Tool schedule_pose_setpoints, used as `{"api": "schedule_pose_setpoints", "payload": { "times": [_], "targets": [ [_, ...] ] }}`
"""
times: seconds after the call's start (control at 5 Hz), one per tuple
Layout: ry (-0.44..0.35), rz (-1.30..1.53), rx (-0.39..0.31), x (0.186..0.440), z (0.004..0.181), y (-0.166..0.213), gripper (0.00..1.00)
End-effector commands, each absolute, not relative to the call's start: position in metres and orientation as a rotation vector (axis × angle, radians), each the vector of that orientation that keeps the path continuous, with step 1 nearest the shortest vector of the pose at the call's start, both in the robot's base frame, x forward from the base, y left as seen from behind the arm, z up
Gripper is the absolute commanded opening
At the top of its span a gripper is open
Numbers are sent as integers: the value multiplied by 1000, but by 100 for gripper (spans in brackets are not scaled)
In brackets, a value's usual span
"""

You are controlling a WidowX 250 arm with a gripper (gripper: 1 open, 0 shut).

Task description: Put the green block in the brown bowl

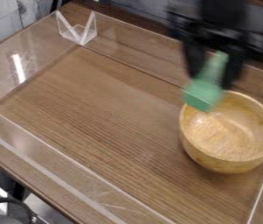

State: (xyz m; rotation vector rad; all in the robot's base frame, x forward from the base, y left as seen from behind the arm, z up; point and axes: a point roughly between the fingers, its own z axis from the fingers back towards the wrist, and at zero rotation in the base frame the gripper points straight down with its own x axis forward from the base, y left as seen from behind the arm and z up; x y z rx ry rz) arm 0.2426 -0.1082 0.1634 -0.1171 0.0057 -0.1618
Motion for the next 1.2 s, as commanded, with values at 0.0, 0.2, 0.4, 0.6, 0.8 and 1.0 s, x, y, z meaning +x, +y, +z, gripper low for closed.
{"api": "schedule_pose_setpoints", "payload": {
  "times": [0.0, 0.2, 0.4, 0.6, 0.8, 1.0],
  "targets": [
    [-72, -155, -123, 248, 169, -131, 0],
    [-94, -148, -114, 247, 163, -130, 0],
    [-111, -123, -110, 246, 156, -123, 0],
    [-130, -93, -105, 250, 156, -113, 0],
    [-146, -78, -103, 252, 154, -110, 0],
    [-162, -73, -100, 253, 146, -114, 0]
  ]
}}
